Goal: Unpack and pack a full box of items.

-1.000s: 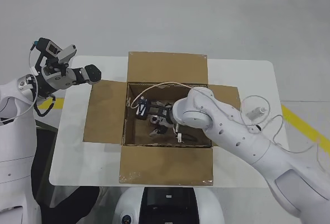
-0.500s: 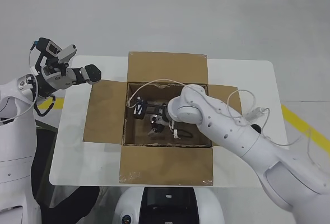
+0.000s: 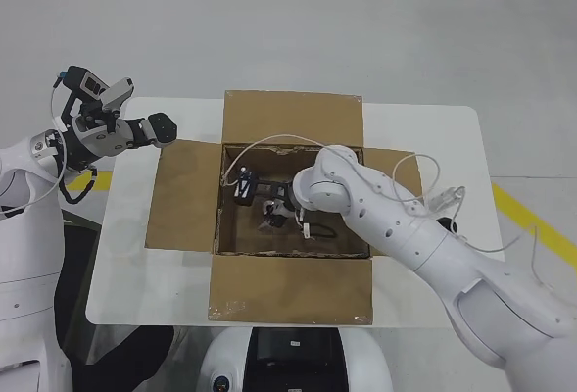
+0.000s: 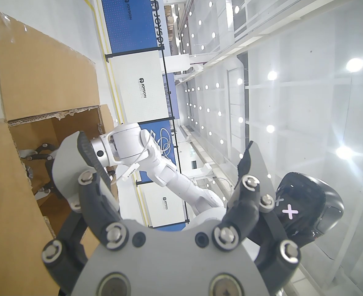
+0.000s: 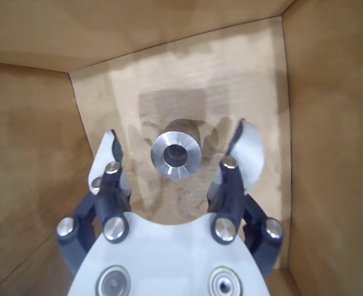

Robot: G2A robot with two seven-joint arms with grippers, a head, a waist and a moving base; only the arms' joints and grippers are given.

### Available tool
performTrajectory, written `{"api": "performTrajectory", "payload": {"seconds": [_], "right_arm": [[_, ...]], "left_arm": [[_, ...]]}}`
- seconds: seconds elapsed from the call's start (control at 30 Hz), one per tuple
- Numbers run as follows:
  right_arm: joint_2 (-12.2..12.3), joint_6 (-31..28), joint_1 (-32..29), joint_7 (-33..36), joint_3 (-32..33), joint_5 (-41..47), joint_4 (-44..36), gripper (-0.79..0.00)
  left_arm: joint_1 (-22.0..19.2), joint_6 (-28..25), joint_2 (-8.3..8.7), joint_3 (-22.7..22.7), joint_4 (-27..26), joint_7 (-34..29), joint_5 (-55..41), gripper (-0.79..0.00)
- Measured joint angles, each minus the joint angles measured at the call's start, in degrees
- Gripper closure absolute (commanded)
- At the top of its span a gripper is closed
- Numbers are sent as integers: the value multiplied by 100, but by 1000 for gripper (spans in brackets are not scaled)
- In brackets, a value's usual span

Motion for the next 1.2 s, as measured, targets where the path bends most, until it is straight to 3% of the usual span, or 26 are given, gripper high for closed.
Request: {"api": "performTrajectory", "payload": {"seconds": [0.2, 0.27, 0.3, 0.33, 0.7, 1.2], "right_arm": [[30, -28, -71, 7, 118, -65, -59, -268], [58, -41, -111, -4, 179, -103, -179, -160], [73, -34, -127, 30, 201, -134, -245, -55], [95, -10, -153, 79, 239, -163, -341, 0], [410, 150, -562, 502, 757, -518, -1390, 0], [962, 573, -1568, 1488, 1966, -818, -3746, 0]], "left_arm": [[0, 0, 0, 0, 0, 0, 0, -785], [0, 0, 0, 0, 0, 0, 0, -785], [0, 0, 0, 0, 0, 0, 0, -785], [0, 0, 0, 0, 0, 0, 0, -785], [0, 0, 0, 0, 0, 0, 0, -785], [0, 0, 0, 0, 0, 0, 0, -785]]}}
